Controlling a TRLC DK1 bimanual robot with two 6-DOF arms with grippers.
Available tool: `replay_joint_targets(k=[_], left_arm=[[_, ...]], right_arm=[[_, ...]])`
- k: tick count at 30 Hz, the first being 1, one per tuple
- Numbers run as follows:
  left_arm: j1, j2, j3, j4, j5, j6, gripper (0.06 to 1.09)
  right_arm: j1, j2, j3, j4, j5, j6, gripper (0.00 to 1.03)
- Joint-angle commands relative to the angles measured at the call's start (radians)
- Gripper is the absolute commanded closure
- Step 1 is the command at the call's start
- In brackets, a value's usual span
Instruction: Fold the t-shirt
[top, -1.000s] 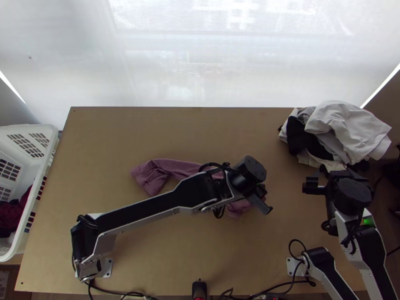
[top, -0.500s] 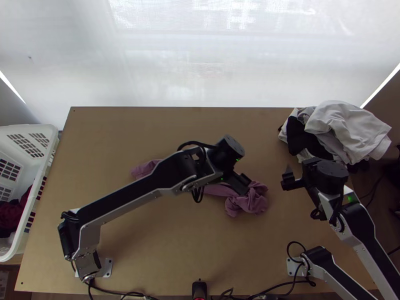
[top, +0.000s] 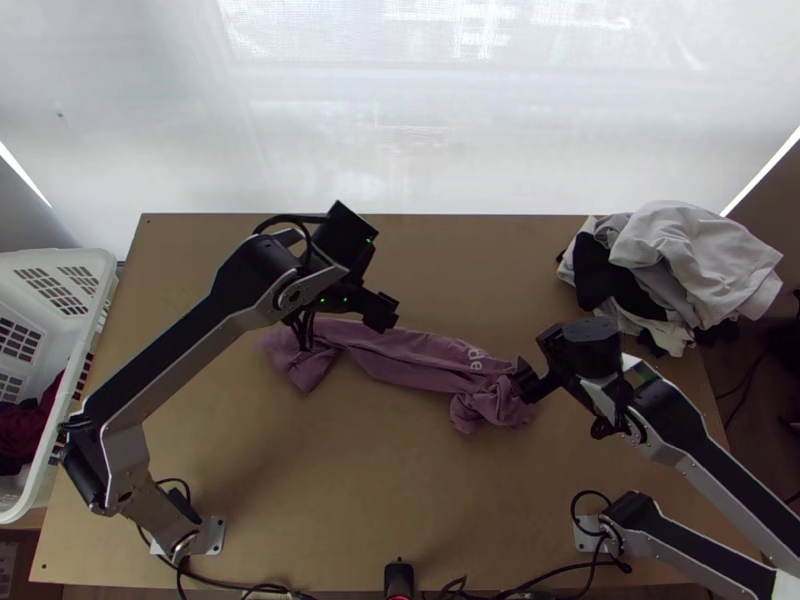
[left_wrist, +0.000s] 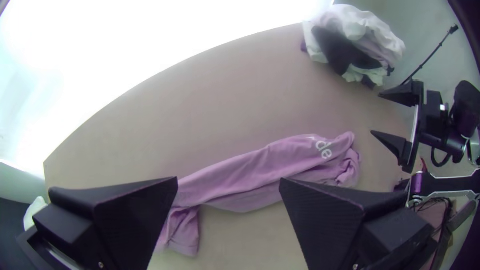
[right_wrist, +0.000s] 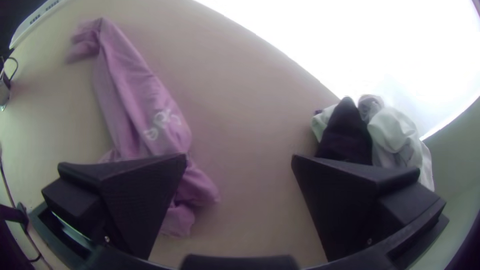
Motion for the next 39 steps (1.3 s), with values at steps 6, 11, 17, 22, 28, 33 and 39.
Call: replay_joint_targets(k=[6,11,17,22,28,33,39], left_arm=[[0.130,-0.201,-0.386,0.233,-0.049,0.065,0.10],[0.133,-0.299,-0.587,0.354,-0.170,0.067,0.10],[0.147,-0.388,-0.748,0.411,-0.185,0.068,0.10],[0.159,-0.425,-0.863,0.460,-0.185,0.068,0.10],[0.172,-0.445,-0.964,0.498,-0.182,0.047,0.10],[0.179,-0.448,-0.995,0.509,-0.179,0.045,0.10],[0.179,-0.446,-1.018,0.518,-0.176,0.045,0.10]], right_arm=[[0.200,0.127,0.040,-0.070,-0.013,0.024,0.05],[0.263,0.163,0.031,-0.083,-0.023,0.061,0.05],[0.320,0.242,0.028,-0.055,-0.027,0.067,0.07],[0.327,0.315,0.021,-0.047,-0.026,0.070,0.07],[0.326,0.372,0.012,-0.020,-0.026,0.101,0.10],[0.323,0.421,0.009,0.026,-0.024,0.101,0.19],[0.290,0.456,0.041,0.043,-0.026,0.101,0.60]])
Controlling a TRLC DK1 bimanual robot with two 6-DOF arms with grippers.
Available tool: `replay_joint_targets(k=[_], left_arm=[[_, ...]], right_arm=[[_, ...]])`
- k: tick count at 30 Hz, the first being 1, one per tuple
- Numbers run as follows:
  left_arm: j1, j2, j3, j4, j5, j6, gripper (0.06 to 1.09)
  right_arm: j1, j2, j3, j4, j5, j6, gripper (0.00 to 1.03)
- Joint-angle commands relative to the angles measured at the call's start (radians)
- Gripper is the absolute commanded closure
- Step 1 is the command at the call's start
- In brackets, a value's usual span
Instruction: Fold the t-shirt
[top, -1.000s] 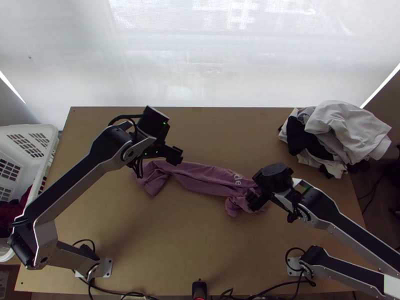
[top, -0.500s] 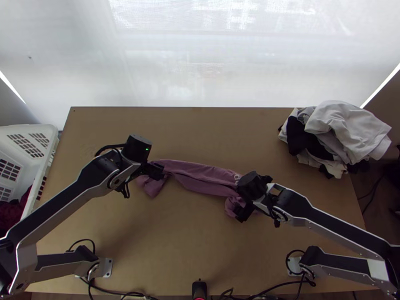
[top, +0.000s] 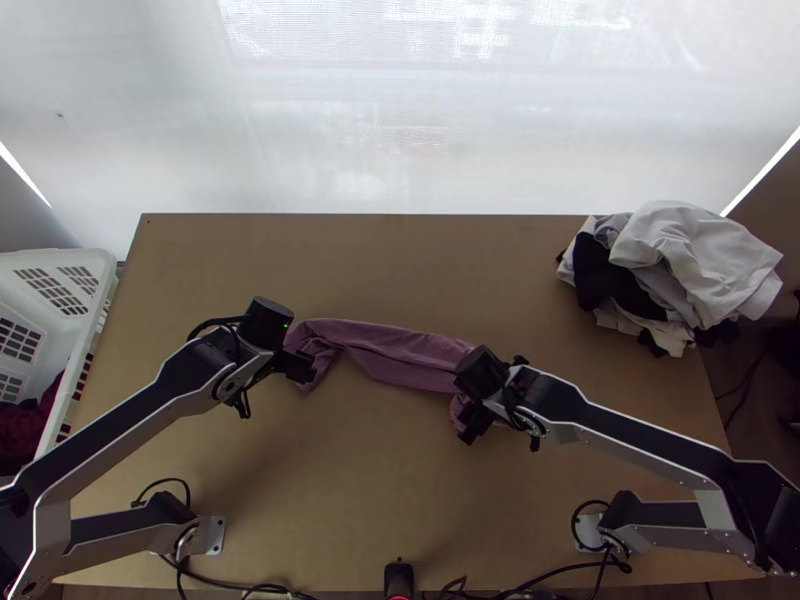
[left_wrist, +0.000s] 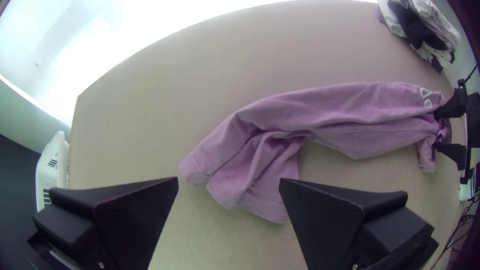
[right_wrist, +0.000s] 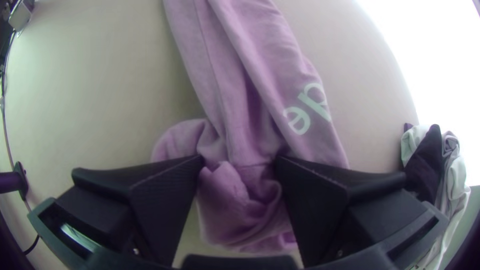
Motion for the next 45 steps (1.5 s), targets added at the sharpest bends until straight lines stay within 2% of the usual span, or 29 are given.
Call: replay_joint_targets(k=[1,5,9,24,31,34,36,37,40,43,45], left_arm=[[0.004,-0.003,-0.050,0.017,0.004,0.001,0.10],[-0.003,0.008,-0.120,0.046,0.004,0.014,0.10],[-0.015,0.019,-0.188,0.065,0.009,0.011,0.10],[-0.037,0.135,-0.166,0.071,0.046,0.003,0.12],[-0.054,0.203,-0.148,0.095,0.046,-0.022,0.40],[-0.055,0.210,-0.142,0.109,0.046,-0.043,0.65],[-0.055,0.207,-0.139,0.120,0.046,-0.046,0.79],[-0.055,0.206,-0.134,0.121,0.046,-0.048,0.82],[-0.055,0.200,-0.128,0.121,0.046,-0.048,0.83],[-0.055,0.187,-0.124,0.126,0.044,-0.048,1.05],[-0.054,0.178,-0.120,0.124,0.044,-0.046,1.05]], right_arm=[[-0.035,0.047,0.023,0.022,0.000,0.002,0.67],[-0.069,0.045,0.023,0.025,-0.006,-0.012,0.94],[-0.084,0.036,0.023,0.025,-0.012,-0.015,0.99],[-0.086,0.042,0.049,0.025,-0.014,-0.029,0.99],[-0.086,0.045,0.049,0.025,-0.014,-0.029,0.99],[-0.087,0.047,0.044,0.025,-0.014,-0.029,0.99],[-0.089,0.047,0.043,0.025,-0.014,-0.029,0.99],[-0.089,0.047,0.041,0.025,-0.014,-0.029,0.99],[-0.089,0.047,0.038,0.025,-0.014,-0.029,0.99],[-0.089,0.047,0.038,0.025,-0.014,-0.029,0.99],[-0.089,0.047,0.036,0.025,-0.014,-0.029,0.99]])
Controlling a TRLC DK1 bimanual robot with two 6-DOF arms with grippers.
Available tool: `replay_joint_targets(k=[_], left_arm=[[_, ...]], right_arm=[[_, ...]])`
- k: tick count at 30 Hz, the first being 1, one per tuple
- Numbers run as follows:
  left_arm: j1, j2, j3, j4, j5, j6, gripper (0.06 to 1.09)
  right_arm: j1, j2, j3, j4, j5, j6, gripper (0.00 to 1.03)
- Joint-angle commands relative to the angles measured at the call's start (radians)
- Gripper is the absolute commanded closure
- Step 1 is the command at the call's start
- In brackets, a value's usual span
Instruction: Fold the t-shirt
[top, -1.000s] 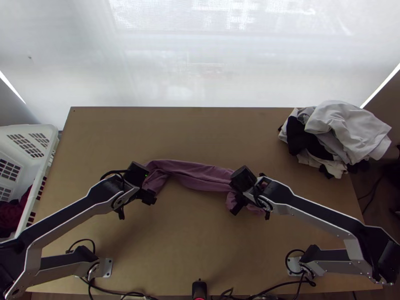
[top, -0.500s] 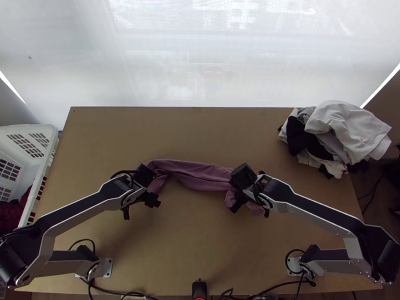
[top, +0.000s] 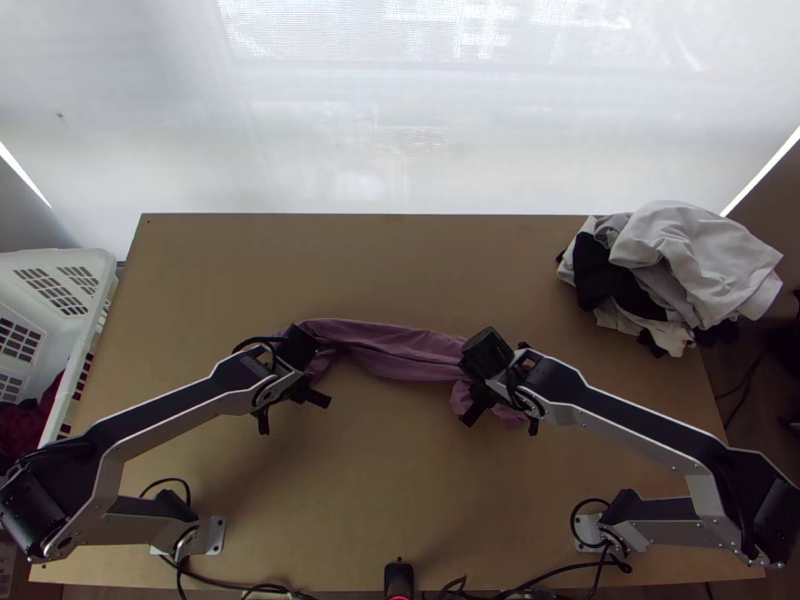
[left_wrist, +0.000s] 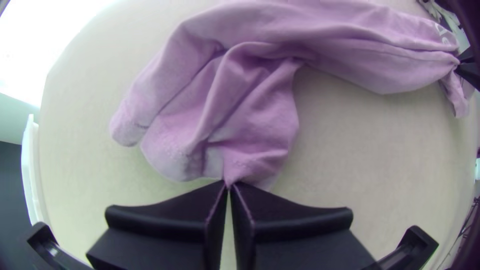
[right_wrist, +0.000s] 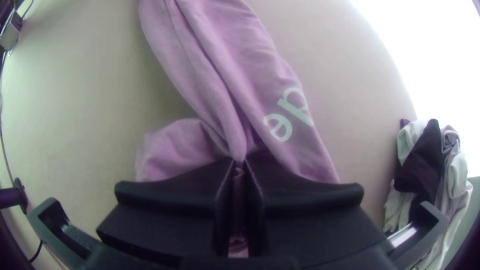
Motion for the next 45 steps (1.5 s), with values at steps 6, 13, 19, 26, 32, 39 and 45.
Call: replay_joint_targets(k=[6,13,19,26,32,39,45], left_arm=[[0.006,-0.046,0.020,-0.005,0.000,0.003,1.05],[0.016,-0.071,0.034,-0.024,0.000,0.011,1.05],[0.111,-0.121,0.115,-0.054,0.001,0.056,1.05],[0.249,-0.158,0.304,-0.137,0.008,0.095,1.05],[0.324,-0.158,0.454,-0.194,0.023,0.108,1.05],[0.395,-0.156,0.669,-0.257,0.024,0.109,1.05],[0.442,-0.158,0.867,-0.280,0.024,0.109,1.05]], right_arm=[[0.000,0.002,-0.006,0.000,0.001,0.001,0.99],[-0.002,0.005,-0.006,0.002,0.001,0.001,0.99],[-0.025,-0.010,0.008,-0.008,0.002,-0.021,0.99],[-0.121,-0.064,0.120,-0.084,0.002,-0.097,1.00],[-0.198,-0.114,0.261,-0.110,0.001,-0.169,1.00],[-0.255,-0.134,0.456,-0.113,0.001,-0.215,1.00],[-0.282,-0.147,0.585,-0.095,0.001,-0.229,1.00]])
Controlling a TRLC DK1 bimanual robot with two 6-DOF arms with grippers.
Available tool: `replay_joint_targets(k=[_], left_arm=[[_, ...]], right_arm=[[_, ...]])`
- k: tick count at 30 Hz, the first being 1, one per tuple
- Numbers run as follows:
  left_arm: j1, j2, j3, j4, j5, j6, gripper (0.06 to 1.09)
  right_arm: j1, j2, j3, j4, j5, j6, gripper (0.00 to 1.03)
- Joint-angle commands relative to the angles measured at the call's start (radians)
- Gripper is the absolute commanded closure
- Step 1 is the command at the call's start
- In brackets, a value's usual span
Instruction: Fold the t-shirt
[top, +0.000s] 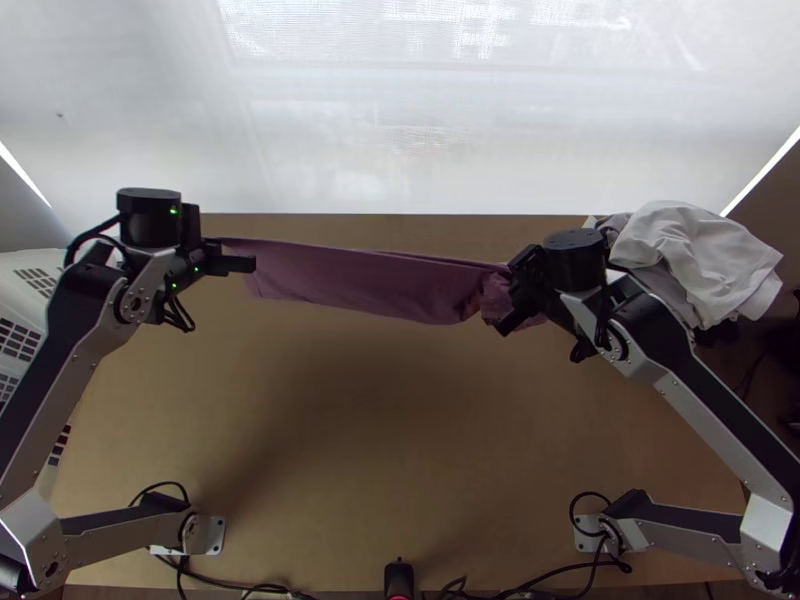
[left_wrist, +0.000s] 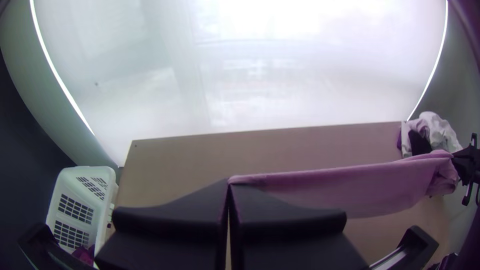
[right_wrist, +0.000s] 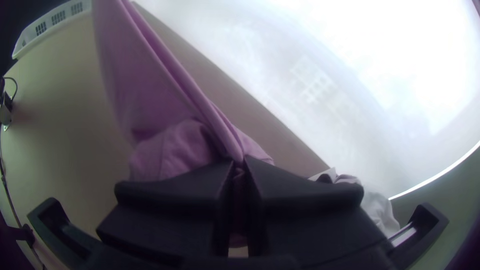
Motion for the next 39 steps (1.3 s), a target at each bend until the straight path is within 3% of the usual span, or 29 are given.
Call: replay_joint_targets(k=[1,7,14,17,19,26,30,39], left_arm=[[0.061,-0.002,0.232,-0.034,-0.002,0.003,1.05],[0.056,-0.011,0.314,-0.075,-0.002,0.003,1.05],[0.015,-0.057,0.225,-0.106,0.042,0.003,1.05],[-0.031,-0.075,0.179,-0.107,0.048,0.003,1.05],[-0.060,-0.080,0.156,-0.109,0.048,0.003,1.05],[-0.117,-0.081,0.125,-0.112,0.050,-0.002,1.05],[-0.128,-0.081,0.110,-0.116,0.048,-0.002,1.05],[-0.130,-0.080,0.084,-0.116,0.048,-0.002,1.05]], right_arm=[[-0.039,-0.019,0.154,0.012,0.001,-0.024,1.00],[0.020,-0.084,0.057,-0.039,-0.005,-0.022,1.00],[0.052,-0.208,-0.210,-0.065,-0.085,0.004,1.00],[0.053,-0.245,-0.298,-0.063,-0.087,0.010,0.84],[0.049,-0.252,-0.345,-0.060,-0.087,0.012,0.80],[0.009,-0.254,-0.489,0.014,-0.091,0.021,0.38],[0.001,-0.251,-0.507,0.031,-0.093,0.027,0.32],[0.090,-0.249,-0.519,-0.019,-0.129,0.036,0.32]])
